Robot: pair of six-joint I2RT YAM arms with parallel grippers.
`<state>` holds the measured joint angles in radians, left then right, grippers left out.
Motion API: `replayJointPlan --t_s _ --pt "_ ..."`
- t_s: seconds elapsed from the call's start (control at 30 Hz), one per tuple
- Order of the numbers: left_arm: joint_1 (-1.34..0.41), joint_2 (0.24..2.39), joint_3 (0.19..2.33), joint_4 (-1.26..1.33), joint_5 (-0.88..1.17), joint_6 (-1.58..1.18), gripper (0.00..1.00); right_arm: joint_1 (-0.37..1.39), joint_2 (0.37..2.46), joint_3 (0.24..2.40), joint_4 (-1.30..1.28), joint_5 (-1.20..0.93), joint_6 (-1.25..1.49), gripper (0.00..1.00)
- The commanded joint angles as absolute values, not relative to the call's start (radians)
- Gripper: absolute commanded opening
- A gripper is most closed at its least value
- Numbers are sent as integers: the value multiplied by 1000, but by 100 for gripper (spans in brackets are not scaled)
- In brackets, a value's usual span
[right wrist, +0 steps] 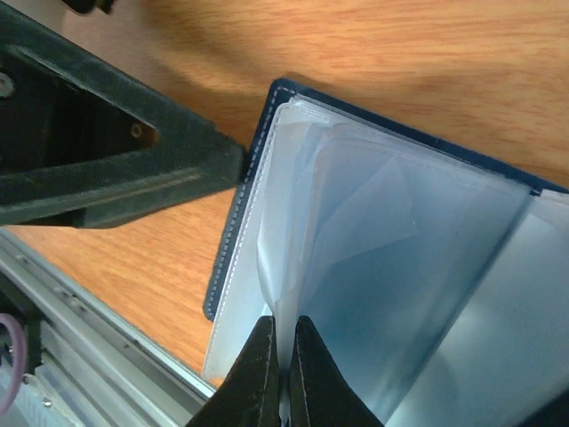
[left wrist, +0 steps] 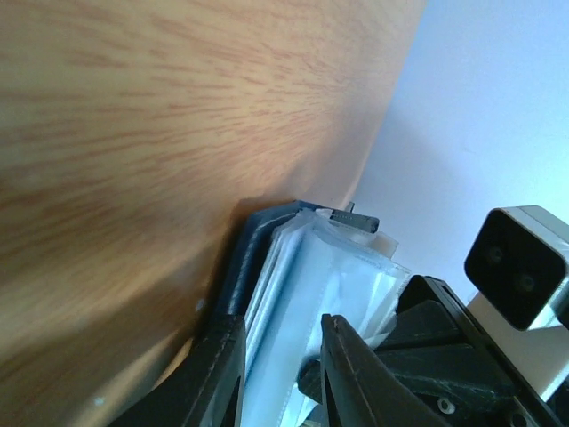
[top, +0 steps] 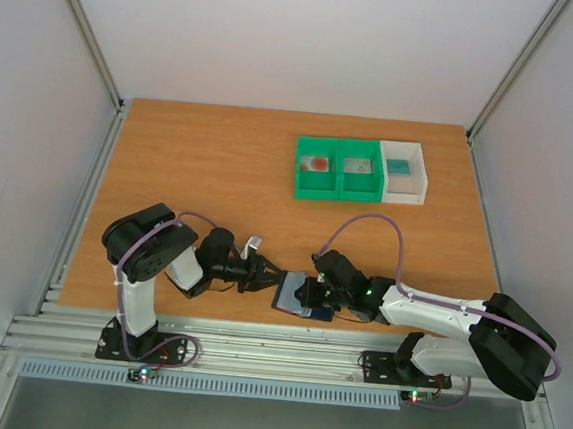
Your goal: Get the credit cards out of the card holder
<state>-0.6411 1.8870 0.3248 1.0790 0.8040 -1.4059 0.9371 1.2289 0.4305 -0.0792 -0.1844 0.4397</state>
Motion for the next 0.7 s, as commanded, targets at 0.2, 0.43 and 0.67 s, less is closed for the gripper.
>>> replayJointPlan --t_s 0.2,0.43,0.67 --pt "-644 1758 243 1100 723 -1455 22 937 1239 577 -107 -246 309 1" --pt "-605 1431 231 647 634 -1340 22 937 1305 592 -4 -313 308 1" --pt "-606 1048 387 -144 405 -1024 27 937 1369 600 87 -345 325 1"
